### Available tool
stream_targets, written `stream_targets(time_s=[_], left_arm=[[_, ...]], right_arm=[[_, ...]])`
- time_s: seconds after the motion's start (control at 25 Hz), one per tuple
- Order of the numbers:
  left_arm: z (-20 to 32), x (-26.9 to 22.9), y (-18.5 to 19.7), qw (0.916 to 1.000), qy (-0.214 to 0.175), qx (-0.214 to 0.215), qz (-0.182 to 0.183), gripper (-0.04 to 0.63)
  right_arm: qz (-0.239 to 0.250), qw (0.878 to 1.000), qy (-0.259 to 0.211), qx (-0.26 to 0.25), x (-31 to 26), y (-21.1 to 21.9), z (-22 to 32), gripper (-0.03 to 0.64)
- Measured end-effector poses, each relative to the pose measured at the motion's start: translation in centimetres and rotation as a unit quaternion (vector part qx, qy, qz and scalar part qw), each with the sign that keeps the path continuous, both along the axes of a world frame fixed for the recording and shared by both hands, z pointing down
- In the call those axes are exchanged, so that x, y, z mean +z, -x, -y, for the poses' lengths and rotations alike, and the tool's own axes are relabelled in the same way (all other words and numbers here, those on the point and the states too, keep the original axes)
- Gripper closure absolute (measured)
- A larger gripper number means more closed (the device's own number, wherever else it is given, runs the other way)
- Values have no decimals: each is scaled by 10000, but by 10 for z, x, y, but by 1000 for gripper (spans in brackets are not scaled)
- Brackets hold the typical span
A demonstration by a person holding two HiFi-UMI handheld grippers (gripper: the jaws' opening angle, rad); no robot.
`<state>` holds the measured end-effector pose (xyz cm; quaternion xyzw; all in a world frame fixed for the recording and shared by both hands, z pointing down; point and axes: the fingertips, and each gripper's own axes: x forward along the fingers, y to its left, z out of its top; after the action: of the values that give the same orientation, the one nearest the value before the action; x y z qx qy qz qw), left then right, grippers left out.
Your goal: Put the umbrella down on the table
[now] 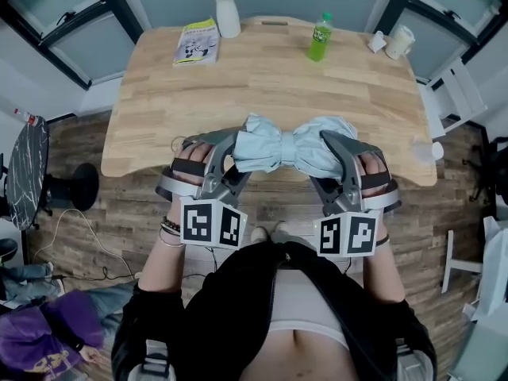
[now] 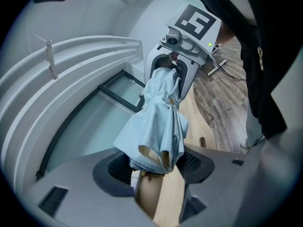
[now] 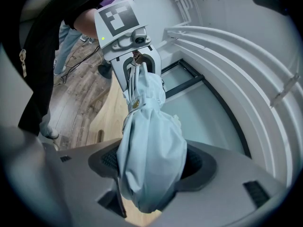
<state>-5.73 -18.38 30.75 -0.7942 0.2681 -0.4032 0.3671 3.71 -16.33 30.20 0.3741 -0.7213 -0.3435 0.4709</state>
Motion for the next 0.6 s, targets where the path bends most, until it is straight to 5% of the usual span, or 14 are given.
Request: stream_targets(time_s=[0.6], left_arm=[[19,-1,-16,10000,-28,-69,13,339]], right_arm=[[-2,9999,-14,-129,-1,-16,21,294]])
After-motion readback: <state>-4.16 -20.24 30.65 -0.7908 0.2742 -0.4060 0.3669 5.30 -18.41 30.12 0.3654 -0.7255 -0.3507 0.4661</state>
